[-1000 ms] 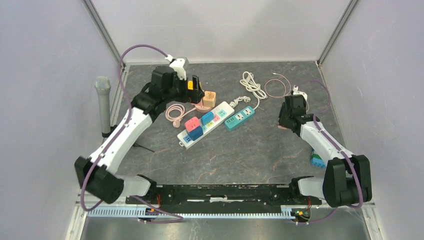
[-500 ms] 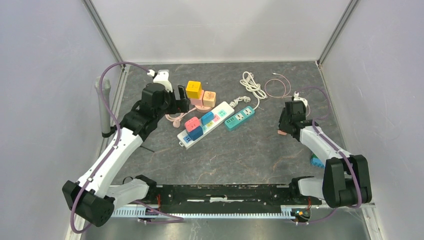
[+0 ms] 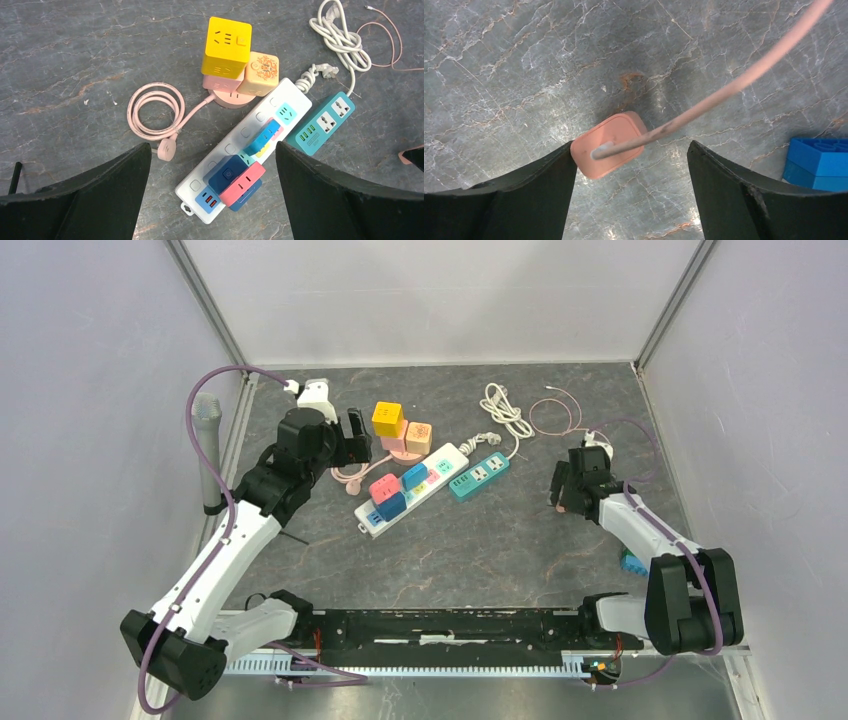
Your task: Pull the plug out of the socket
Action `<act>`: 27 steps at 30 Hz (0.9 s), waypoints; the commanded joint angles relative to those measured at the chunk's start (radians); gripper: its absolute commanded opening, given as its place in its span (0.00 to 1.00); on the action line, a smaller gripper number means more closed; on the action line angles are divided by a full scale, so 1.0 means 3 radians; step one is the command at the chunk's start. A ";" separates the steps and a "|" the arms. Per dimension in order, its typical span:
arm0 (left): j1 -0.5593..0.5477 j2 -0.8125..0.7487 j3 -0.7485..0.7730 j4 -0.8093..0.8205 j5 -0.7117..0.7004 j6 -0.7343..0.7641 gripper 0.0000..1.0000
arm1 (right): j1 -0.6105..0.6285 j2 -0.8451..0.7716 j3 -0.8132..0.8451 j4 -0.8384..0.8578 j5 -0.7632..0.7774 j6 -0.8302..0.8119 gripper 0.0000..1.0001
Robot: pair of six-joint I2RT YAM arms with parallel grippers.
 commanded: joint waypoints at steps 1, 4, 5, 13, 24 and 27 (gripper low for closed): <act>0.0009 -0.0058 0.0011 0.0057 0.0012 -0.0130 1.00 | -0.0019 -0.0121 0.0197 -0.0008 0.0058 -0.0167 0.86; 0.0009 -0.0057 0.0011 0.0061 0.0074 -0.0143 1.00 | -0.0019 -0.0259 0.0280 0.0068 -0.0093 -0.0276 0.89; 0.0009 -0.0051 0.0011 0.0064 0.0090 -0.0158 1.00 | -0.0016 -0.0288 0.0307 0.0092 -0.0218 -0.0317 0.89; 0.0009 0.0026 0.0020 0.0092 0.0243 -0.0276 1.00 | -0.0015 -0.0582 0.0683 -0.0055 -0.0658 -0.0356 0.89; 0.0009 0.0098 0.0045 0.0098 0.0330 -0.0325 1.00 | -0.0011 -0.0929 0.0994 -0.0121 -0.0353 -0.0404 0.85; 0.0009 0.0142 0.0042 0.0097 0.0355 -0.0342 1.00 | -0.0004 -0.0954 0.0884 0.0317 -0.1196 -0.0437 0.81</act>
